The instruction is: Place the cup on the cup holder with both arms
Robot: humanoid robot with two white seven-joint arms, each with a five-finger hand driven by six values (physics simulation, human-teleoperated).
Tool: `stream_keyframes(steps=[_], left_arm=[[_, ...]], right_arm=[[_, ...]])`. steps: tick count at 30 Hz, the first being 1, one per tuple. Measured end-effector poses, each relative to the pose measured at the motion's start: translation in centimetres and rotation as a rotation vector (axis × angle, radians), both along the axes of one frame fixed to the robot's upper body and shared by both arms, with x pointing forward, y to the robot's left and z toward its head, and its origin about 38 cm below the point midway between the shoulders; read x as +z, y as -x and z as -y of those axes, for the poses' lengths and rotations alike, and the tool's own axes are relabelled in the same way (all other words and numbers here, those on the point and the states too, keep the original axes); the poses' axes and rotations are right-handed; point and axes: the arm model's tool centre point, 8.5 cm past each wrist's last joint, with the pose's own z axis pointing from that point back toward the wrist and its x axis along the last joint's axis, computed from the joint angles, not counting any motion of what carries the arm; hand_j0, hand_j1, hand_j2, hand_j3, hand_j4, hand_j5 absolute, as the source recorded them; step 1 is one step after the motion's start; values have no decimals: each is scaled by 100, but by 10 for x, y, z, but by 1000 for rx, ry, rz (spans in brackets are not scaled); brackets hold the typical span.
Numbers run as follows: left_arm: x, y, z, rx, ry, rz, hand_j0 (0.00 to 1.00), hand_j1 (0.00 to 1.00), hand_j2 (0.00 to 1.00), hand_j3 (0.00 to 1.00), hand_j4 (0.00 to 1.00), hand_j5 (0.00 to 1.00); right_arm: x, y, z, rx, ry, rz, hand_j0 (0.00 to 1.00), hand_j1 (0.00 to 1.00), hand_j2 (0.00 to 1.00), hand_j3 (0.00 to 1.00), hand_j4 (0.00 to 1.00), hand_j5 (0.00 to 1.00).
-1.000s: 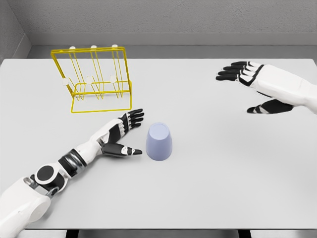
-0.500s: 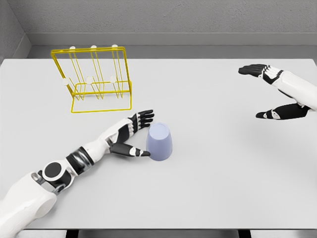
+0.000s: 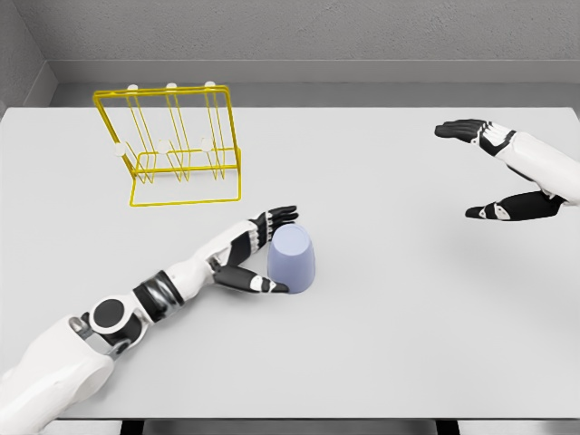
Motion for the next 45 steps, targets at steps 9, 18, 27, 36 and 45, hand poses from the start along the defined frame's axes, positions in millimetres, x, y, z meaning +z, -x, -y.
stream_keyframes(steps=[9,18,27,36,45], left_arm=[[0,2,10,-13,3,1,100,100,100,100,100,100],[-2,3,13,-13,5,-12,73,73,73,73,73,73],[1,2,14,-12,10,-3,64,64,64,64,64,64],[16,4,18,-19,54,24,64,64,64,64,64,64],[47,-2,5,5,86,96,64,64,64,64,64,64]], right_arm=[[0,1,-2,6,-6,2,100,100,100,100,100,100],[-1,1,-2,6,-7,1,100,100,100,100,100,100],[-1,2,-2,6,-9,-2,100,100,100,100,100,100],[-1,2,-3,7,-10,-1,100,100,100,100,100,100],[-1,2,-3,7,-10,-1,100,100,100,100,100,100]])
